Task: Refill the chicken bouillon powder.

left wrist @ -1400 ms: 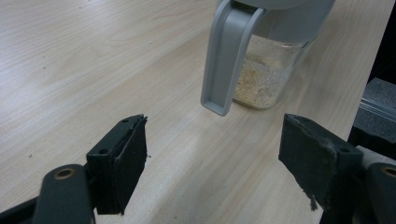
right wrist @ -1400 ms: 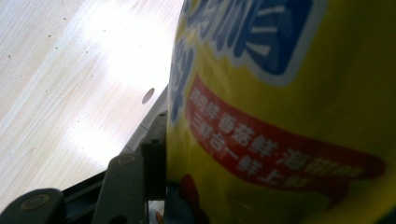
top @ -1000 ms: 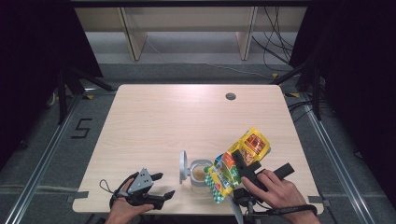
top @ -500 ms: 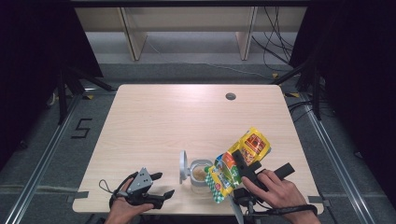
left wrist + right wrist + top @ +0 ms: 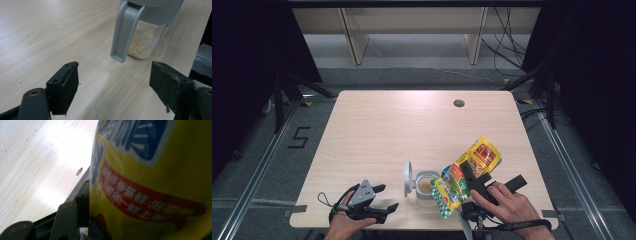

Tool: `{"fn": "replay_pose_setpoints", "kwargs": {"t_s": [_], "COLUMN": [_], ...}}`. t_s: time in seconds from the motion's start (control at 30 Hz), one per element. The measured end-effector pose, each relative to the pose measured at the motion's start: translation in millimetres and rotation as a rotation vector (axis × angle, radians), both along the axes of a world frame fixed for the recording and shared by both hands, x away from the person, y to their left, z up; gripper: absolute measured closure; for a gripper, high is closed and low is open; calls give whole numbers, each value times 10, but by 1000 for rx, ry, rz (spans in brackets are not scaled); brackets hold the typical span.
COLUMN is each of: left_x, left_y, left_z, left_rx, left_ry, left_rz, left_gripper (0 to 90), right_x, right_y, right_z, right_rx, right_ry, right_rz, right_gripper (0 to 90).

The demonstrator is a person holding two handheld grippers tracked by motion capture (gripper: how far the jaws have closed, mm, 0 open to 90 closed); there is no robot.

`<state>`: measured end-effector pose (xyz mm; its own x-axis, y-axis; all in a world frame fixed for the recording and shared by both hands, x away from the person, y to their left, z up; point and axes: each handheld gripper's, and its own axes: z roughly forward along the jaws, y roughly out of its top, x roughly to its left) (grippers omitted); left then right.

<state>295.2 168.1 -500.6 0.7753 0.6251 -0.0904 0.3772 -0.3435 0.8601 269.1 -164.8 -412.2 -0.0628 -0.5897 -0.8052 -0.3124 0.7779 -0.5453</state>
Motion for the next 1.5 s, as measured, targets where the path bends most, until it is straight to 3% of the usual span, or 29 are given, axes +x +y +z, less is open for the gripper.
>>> {"fn": "replay_pose_setpoints", "kwargs": {"t_s": [0.23,0.4,0.67,0.73,1.03,1.07,1.17,1.23,1.3,1.37,1.5], "left_x": [3,4,1,14,11,-1,11,9,18,9,15], "left_y": [6,3,6,19,14,9,16,9,23,8,20], "left_z": [4,1,5,15,11,9,12,9,13,8,11], "left_rx": [11,13,13,35,19,13,27,15,29,10,27], "left_ry": [-4,-2,-6,-25,-20,-4,-20,-20,-23,-17,-21], "left_rz": [-8,-8,-5,-21,-19,-5,-17,-12,-21,-12,-20], "left_gripper": [227,226,226,226,226,226,226,226,226,226,226], "right_x": [-10,-14,-11,-15,-3,-5,-5,-9,-6,-9,-8], "right_y": [-7,19,12,5,-9,-12,-13,-16,-16,-18,-18], "right_z": [7,-10,-10,-11,-17,-15,-4,0,5,0,2], "right_rx": [4,-29,-19,-14,-10,-8,-3,-4,-2,-2,-2], "right_ry": [-17,-23,-19,-25,-21,-20,-21,-19,-10,-20,-9], "right_rz": [1,-7,-4,0,0,0,-1,-1,-5,-3,-5], "right_gripper": [509,509,519,520,521,521,521,521,521,521,522]}}
